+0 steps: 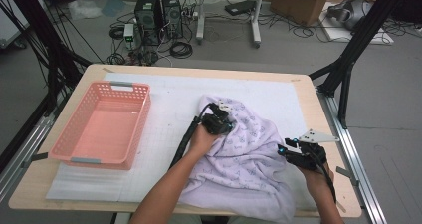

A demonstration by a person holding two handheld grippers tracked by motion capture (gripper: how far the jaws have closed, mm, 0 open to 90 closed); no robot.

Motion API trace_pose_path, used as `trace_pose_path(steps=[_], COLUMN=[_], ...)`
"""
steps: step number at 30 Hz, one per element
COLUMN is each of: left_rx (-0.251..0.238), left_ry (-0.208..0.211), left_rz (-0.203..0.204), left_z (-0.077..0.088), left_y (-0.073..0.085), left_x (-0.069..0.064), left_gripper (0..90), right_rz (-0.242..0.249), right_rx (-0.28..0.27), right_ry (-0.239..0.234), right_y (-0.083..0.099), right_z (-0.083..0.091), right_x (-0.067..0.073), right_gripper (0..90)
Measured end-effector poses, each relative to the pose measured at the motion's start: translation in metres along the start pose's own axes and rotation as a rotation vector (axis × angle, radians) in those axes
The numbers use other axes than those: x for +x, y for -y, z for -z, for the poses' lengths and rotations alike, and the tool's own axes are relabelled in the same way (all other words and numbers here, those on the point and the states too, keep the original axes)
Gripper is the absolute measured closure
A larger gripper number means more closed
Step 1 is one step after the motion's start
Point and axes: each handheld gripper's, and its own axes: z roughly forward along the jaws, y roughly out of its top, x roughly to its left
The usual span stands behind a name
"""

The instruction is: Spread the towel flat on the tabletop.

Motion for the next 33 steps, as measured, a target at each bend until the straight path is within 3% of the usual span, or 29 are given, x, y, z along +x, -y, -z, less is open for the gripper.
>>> trace_pose_path(steps=[3, 5, 8, 15, 18, 28, 33], left_rx=[0.003, 0.019, 0.006, -0.030, -0.029, -0.050, -0.078], left_ry=[-0.018, -0.041, -0.066, -0.113, -0.116, -0.097, -0.077], left_rz=[0.033, 0.033, 0.053, 0.110, 0.125, 0.135, 0.172], left_z=[0.017, 0.028, 0.044, 0.073, 0.075, 0.067, 0.068], left_y=[0.009, 0.017, 0.027, 0.043, 0.047, 0.048, 0.049], left_x=[0.015, 0.023, 0.034, 0.055, 0.060, 0.062, 0.066], left_gripper=[87.9, 87.7, 87.7, 87.6, 87.1, 84.4, 78.1], right_rz=[-0.010, -0.008, -0.016, -0.026, -0.044, 0.033, 0.057], right_rx=[-0.003, -0.003, -0.005, 0.021, 0.030, 0.079, 0.164], right_ry=[0.003, 0.006, 0.004, 0.015, -0.007, -0.089, -0.123], right_y=[0.000, -0.001, -0.004, -0.020, -0.032, -0.081, -0.085], right_z=[0.000, 0.000, -0.004, -0.031, -0.052, -0.125, -0.159], right_x=[-0.001, 0.001, 0.002, -0.005, -0.009, -0.009, -0.010], right_gripper=[57.4, 57.5, 57.5, 54.8, 51.2, 52.8, 48.7])
